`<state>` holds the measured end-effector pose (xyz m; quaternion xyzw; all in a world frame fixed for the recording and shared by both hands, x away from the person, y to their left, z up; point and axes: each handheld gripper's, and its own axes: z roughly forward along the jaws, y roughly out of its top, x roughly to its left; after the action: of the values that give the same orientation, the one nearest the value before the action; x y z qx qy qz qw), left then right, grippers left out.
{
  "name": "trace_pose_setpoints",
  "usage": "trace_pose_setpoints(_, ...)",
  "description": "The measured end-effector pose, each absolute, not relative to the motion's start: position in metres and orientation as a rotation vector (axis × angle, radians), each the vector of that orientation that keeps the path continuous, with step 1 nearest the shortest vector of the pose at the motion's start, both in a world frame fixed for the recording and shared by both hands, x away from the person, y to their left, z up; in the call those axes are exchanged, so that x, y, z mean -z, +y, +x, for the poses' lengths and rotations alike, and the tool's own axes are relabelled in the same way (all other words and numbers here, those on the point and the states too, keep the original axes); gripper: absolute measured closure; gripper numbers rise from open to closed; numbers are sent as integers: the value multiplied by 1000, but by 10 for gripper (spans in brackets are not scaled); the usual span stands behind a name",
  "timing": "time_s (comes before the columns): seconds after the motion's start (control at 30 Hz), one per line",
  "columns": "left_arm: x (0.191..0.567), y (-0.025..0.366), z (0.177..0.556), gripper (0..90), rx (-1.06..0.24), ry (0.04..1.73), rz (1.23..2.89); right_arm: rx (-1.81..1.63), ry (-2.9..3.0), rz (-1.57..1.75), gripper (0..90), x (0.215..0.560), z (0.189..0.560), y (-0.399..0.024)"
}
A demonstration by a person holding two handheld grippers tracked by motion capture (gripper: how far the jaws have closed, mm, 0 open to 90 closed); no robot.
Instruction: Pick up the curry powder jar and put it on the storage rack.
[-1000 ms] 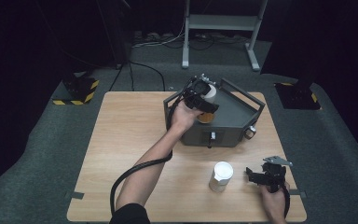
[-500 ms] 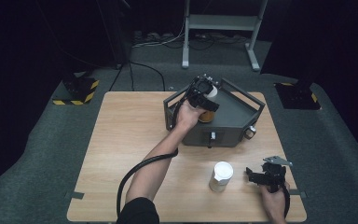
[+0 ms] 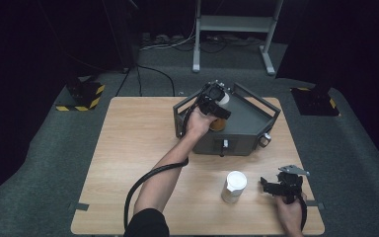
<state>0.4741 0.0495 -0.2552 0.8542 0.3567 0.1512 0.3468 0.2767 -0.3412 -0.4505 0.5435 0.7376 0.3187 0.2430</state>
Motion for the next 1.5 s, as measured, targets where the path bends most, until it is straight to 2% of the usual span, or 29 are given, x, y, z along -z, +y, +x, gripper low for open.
trace_pose_setpoints(0.6,261,56,473,322,-391,909,2191,-870,2016,1484,41,450,277,-341)
trace_pose_setpoints(0.7,263,60,472,195,-385,909,2168,-869,2016,1484,41,450,277,-341)
trace_pose_setpoints(0.83,265,66,467,78,-396,914,2137,-869,2015,1485,41,450,277,-341)
trace_pose_setpoints(1.17,269,89,446,8,-409,920,2089,-868,2015,1485,41,450,277,-341)
trace_pose_setpoints(1.5,272,115,423,4,-429,928,2046,-869,2015,1486,41,450,277,-341)
